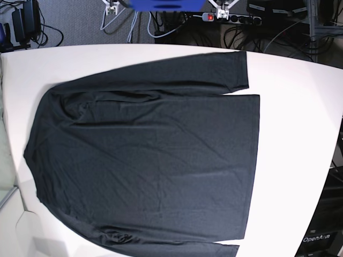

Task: Fold the T-shirt properly

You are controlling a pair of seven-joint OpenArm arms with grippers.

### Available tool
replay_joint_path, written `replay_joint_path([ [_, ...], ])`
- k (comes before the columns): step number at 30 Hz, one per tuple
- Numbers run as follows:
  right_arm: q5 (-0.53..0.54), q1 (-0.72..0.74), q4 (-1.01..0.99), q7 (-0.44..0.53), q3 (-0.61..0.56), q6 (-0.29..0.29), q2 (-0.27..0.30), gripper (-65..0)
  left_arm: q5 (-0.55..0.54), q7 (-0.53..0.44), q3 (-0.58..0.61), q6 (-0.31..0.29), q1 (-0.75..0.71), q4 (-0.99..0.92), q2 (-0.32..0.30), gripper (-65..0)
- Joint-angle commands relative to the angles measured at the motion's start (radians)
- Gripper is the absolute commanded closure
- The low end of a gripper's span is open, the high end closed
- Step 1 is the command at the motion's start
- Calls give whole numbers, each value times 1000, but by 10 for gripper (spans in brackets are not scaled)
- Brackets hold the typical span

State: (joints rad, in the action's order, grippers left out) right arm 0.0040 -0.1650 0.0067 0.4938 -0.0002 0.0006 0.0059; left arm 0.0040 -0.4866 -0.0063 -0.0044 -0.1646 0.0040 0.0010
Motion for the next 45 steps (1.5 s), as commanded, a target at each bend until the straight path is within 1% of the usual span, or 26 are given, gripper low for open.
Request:
replay_joint_path([
  [1,1,-20,-3,21,2,3,4,0,1,-37,-2,-3,-14,-2,3,0],
  [4,1,-40,-3,56,2,3,4,0,1,-96,-2,1,-36,-2,1,0],
  [9,1,-67,-3,125,2,3,6,0,1,-119,-2,1,-57,-2,1,0],
  [12,1,-77,-3,171,2,3,6,0,1,-159,-2,1,-65,-3,-2,0],
  [18,1,-118,-3,299,1,3,7,0,1,-258,-2,1,-99,-3,-8,0],
  [21,1,-144,-3,371,1,2,9,0,1,-320,-2,1,-118,-3,-8,0],
  [24,1,-158,-3,420,1,2,13,0,1,-387,-2,1,-138,-3,-8,0],
  [28,1,-176,-3,474,2,2,22,0,1,-496,-2,1,-171,-3,-8,0],
  [31,1,-190,-3,546,2,2,24,0,1,-588,-2,1,-194,-3,-8,0],
  [34,1,-207,-4,590,2,0,24,0,1,-660,-2,2,-206,-3,-8,0],
  [38,1,-218,-4,642,2,0,33,0,-3,-729,-2,2,-232,-3,-8,0],
  [41,1,-227,-4,679,2,0,36,0,-55,-766,-2,-1,-250,-2,-6,0],
  [44,1,-236,-4,716,2,0,36,0,-100,-826,-1,-6,-252,-3,-8,0],
  [45,1,-238,-4,727,2,0,36,0,-103,-826,1,-6,-258,-3,-9,0],
])
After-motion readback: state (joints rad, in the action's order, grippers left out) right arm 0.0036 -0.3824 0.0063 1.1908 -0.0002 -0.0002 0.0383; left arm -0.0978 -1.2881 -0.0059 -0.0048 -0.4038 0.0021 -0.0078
